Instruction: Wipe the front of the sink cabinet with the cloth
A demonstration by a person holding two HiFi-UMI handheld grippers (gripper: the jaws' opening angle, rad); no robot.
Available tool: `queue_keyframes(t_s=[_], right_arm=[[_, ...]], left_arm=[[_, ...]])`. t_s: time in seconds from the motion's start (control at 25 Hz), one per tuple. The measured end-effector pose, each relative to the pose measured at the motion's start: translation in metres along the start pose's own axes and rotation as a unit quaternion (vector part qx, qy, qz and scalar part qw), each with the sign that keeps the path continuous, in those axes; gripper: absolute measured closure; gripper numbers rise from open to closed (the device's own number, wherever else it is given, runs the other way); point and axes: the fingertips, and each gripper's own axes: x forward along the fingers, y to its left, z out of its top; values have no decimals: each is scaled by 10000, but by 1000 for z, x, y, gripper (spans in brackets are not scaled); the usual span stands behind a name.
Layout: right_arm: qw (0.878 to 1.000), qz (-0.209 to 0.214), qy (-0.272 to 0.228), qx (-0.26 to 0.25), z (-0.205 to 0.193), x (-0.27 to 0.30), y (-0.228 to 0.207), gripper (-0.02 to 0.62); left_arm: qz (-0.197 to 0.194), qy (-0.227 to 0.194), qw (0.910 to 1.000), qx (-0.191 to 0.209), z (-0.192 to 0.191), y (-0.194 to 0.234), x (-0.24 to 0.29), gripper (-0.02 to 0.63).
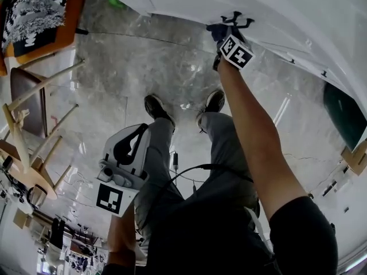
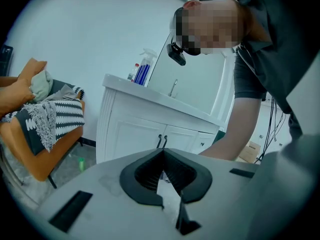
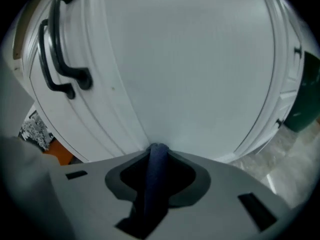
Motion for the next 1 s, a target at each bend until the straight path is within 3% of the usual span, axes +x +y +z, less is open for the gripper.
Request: queue_keyframes(t_s=[0.16, 0.24, 0.4, 0.48, 0.68, 0.76, 0.88, 1.0], right_arm=[[9995, -159, 79, -252, -4, 11, -49, 505], [9981, -503, 45, -351, 0, 7, -92, 505], [9930, -1183, 21, -7, -2, 4, -156, 506], [9926, -1169, 145, 285, -12, 16, -145, 506], [9982, 158, 455, 370, -37, 48, -19, 512], [9971, 324, 458, 513, -37, 44, -1, 512], [9996, 146, 156, 191, -10, 15, -32, 512], [9989, -363, -242, -140, 32, -33, -101, 511]], left_arm=[[-96, 25, 9999, 21, -10, -2, 8, 601], [-150, -2, 9999, 5, -15, -2, 11, 601], [-193, -1, 9998, -61, -26, 0, 16, 601], [-193, 33, 9998, -80, -30, 0, 17, 601], [-234, 162, 9996, -20, -34, -1, 20, 601], [-242, 148, 9996, 15, -28, -2, 21, 601], [-235, 15, 9997, 6, -11, -5, 20, 601], [-292, -79, 9995, -13, 1, -9, 20, 601]])
